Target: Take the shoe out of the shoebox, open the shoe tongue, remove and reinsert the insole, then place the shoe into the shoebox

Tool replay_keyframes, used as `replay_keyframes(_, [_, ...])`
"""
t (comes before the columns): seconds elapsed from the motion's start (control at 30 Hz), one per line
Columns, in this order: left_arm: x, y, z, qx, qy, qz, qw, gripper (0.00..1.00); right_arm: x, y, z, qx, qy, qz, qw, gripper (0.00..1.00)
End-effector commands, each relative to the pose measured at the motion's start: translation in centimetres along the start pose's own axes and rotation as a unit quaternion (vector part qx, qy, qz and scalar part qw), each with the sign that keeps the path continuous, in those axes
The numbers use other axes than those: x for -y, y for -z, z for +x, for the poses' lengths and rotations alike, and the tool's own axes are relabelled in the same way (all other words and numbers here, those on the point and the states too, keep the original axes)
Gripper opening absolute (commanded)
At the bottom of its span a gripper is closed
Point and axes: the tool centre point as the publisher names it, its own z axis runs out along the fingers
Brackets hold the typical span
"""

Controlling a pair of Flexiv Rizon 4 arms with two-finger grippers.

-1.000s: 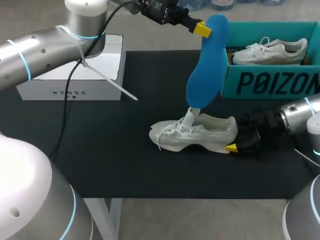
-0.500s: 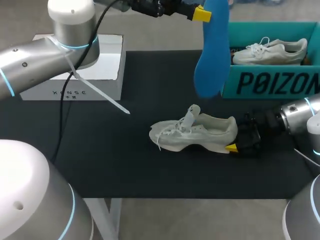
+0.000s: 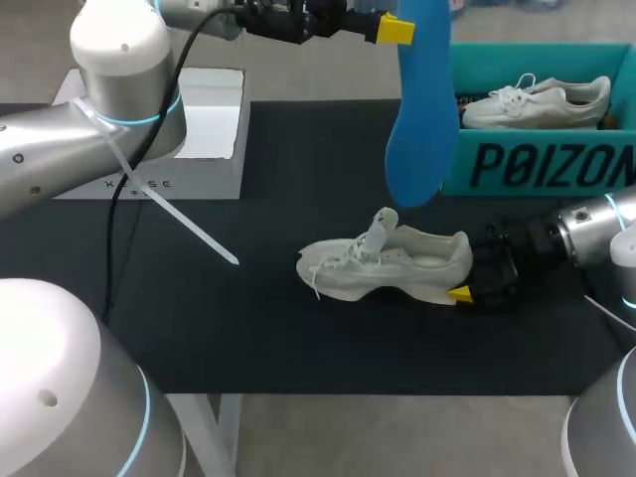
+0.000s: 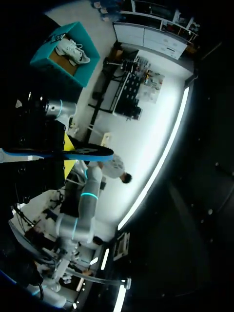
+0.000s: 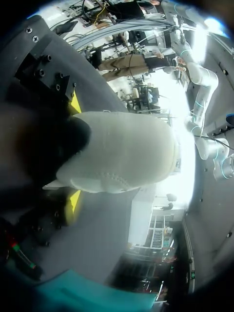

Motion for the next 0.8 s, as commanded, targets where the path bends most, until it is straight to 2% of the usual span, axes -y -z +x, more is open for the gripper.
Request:
replay_keyframes(0.03, [-0.2,0.2,-0.5,-0.008,0.004,0.001,1.0,0.0,0.4,-0.4,-0.1,0.0,-0.001,0.001,1.0,0.0])
replay_keyframes(0.1, [-0.2,0.2,-0.5,-0.024,0.013,-0.004,1.0,0.0,0.4,-0.4,-0.1,0.0,-0.001,0.001,1.0,0.0])
replay_keyframes(0.43, [-0.1,0.1,-0.4,-0.024,0.016,-0.006,1.0,0.0,0.4,-0.4,-0.1,0.0,-0.001,0.001,1.0,0.0])
replay_keyframes(0.47, [-0.1,0.1,-0.4,-0.024,0.016,-0.006,1.0,0.0,0.4,-0.4,-0.1,0.0,-0.001,0.001,1.0,0.35])
replay_keyframes(0.5, [-0.1,0.1,-0.4,-0.024,0.016,-0.006,1.0,0.0,0.4,-0.4,-0.1,0.0,-0.001,0.001,1.0,0.93])
replay_keyframes(0.53, [-0.1,0.1,-0.4,-0.024,0.016,-0.006,1.0,0.0,0.4,-0.4,-0.1,0.0,-0.001,0.001,1.0,1.0])
replay_keyframes(0.8, [-0.1,0.1,-0.4,-0.024,0.016,-0.006,1.0,0.0,0.5,1.8,0.4,0.034,0.0,0.019,0.999,1.0])
